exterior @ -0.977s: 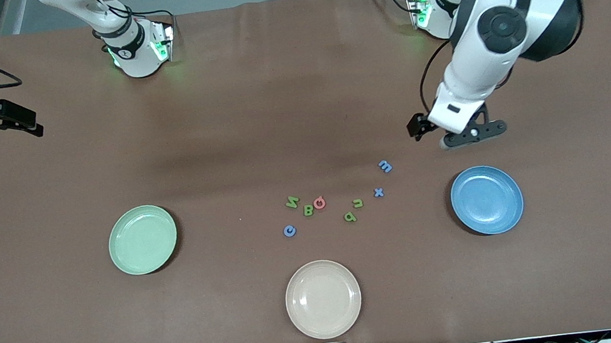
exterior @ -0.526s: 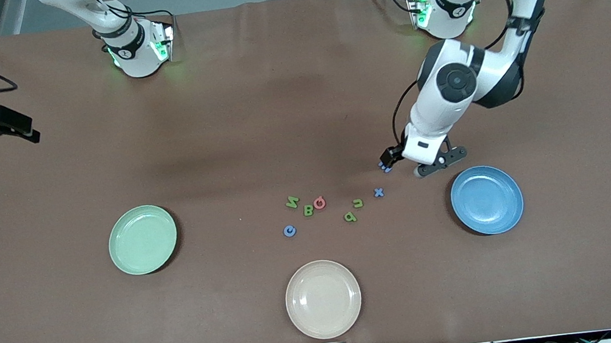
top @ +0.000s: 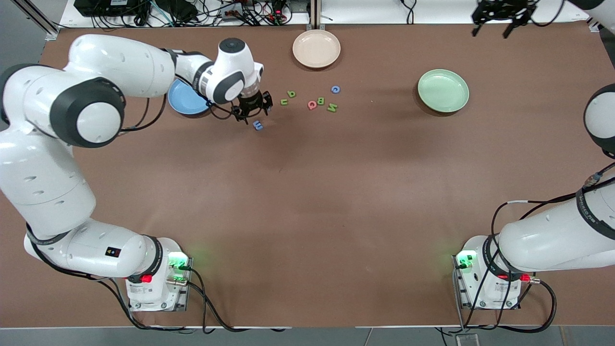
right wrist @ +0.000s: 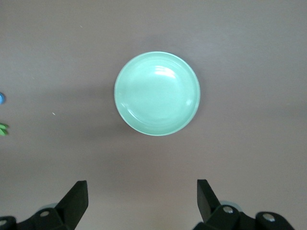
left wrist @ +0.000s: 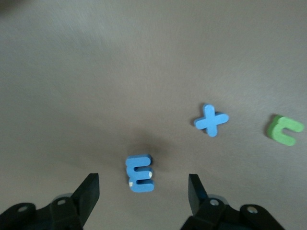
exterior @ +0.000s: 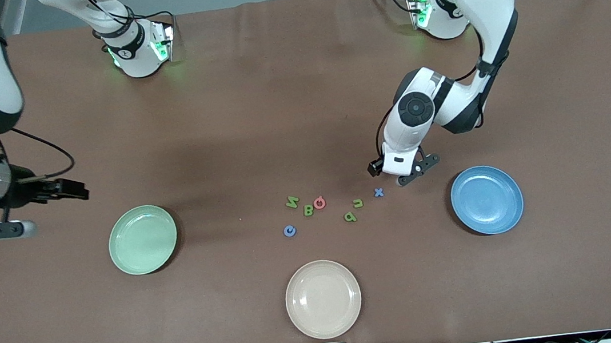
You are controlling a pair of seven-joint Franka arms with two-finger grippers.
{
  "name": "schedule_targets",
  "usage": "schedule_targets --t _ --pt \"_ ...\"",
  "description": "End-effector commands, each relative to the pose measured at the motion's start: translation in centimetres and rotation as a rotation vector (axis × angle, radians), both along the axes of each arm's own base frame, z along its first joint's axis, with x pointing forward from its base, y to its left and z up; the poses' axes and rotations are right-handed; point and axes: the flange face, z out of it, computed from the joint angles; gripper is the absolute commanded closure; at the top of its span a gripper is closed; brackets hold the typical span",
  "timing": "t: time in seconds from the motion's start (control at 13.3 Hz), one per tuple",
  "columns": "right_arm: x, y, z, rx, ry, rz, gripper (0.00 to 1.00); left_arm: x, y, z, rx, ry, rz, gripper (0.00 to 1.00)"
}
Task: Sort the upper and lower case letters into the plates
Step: 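Grasp the blue e with the left gripper while the right gripper lowers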
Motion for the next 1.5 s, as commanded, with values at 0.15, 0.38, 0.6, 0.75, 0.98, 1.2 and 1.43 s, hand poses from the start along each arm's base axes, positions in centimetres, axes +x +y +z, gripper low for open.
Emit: schedule_targets --t 0.15,0.38,0.6,0.75,0.98,1.2,1.43 --pt "0.5 15.2 -6.5 -0.023 0.008 -0.273 0.0 0.1 -0.2 -2.2 0.008 0.016 0.018 0.24" --pt "-0.5 25.8 -13.5 -0.023 -0.041 -0.369 0.0 0.3 -0.2 -2.4 0.006 0.017 0.018 0.45" --pt "-2.1 33.2 -21.4 -0.014 -0.091 -0.432 0.04 0.8 0.0 -2.0 0.007 0.009 0.025 0.98" --pt "-2.6 36.3 -25.2 -0.025 -0.128 -0.475 0.15 2.5 1.5 0.5 0.002 -0.031 0.047 1.0" --pt "-2.4 39.1 -27.8 -0.04 -0.138 -0.544 0.26 7.3 5.6 5.8 0.019 -0.064 -0.004 1.0" --pt "-0.2 40.7 -28.4 -0.061 -0.145 -0.58 0.27 11.1 11.6 7.9 0.029 -0.068 -0.103 1.0" --pt "1.2 41.0 -29.1 -0.062 -0.179 -0.595 0.27 13.2 18.6 7.7 0.028 -0.07 -0.209 1.0"
